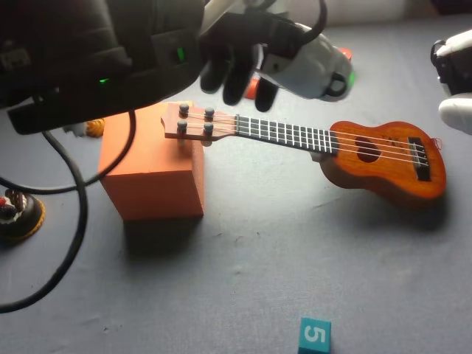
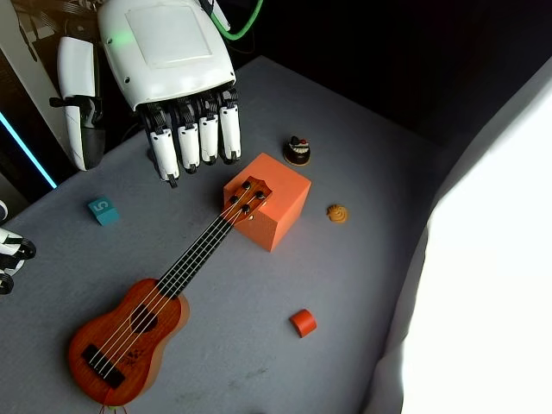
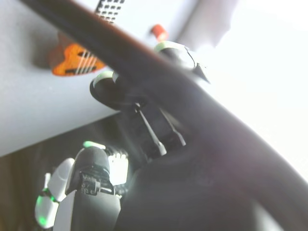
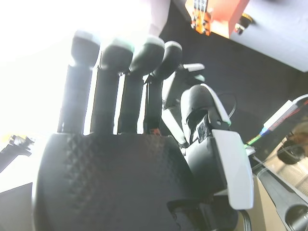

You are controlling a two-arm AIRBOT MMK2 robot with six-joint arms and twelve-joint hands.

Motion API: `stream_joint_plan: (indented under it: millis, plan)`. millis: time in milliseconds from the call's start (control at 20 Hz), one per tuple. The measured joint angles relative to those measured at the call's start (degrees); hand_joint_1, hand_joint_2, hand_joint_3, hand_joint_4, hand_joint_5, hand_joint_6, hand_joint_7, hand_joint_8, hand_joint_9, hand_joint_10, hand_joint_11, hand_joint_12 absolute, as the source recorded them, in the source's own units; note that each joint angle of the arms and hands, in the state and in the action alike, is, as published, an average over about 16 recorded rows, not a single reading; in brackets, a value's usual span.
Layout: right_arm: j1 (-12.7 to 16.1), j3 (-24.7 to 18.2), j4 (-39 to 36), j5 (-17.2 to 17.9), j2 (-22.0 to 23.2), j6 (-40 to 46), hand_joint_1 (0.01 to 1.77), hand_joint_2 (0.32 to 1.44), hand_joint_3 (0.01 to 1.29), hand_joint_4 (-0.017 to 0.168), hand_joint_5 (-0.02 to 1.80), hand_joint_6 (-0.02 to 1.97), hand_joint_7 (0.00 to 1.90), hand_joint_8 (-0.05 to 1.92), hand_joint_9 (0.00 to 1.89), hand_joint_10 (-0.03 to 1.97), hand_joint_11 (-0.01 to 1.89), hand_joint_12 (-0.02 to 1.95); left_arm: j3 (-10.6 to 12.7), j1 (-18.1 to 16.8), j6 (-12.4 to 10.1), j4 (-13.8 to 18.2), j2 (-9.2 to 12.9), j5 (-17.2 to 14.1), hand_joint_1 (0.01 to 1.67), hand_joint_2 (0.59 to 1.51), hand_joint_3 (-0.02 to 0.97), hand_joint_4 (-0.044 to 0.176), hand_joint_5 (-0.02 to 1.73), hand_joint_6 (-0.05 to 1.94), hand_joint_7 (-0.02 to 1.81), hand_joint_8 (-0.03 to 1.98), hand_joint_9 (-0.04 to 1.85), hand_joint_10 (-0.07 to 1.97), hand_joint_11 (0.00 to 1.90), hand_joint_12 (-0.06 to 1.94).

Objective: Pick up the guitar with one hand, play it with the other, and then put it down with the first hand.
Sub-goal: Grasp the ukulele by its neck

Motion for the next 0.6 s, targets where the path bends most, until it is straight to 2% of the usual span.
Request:
stream_joint_plan:
  millis: [400, 600]
  plan:
    - [-0.1, 0.2, 0.3, -0.1, -0.1, 0.0, 0.18, 1.35, 0.05, 0.005, 0.12, 0.43, 0.26, 0.31, 0.16, 0.56, 0.15, 0.65, 2.0, 1.8, -1.6, 1.5, -1.7, -0.2, 0.42, 1.236, 0.027, 0.047, 0.23, 0.18, 0.26, 0.26, 0.32, 0.34, 0.14, 0.80]
    - [-0.3, 0.9, 0.6, -0.4, -0.2, 1.0, 0.20, 1.34, 0.03, 0.005, 0.02, 0.17, 0.09, 0.04, 0.02, 0.21, 0.02, 0.28, 4.2, 3.8, -3.4, 3.3, -3.9, -0.5, 0.53, 1.198, 0.010, 0.057, 0.08, 0.00, 0.09, 0.00, 0.14, 0.02, 0.02, 0.40]
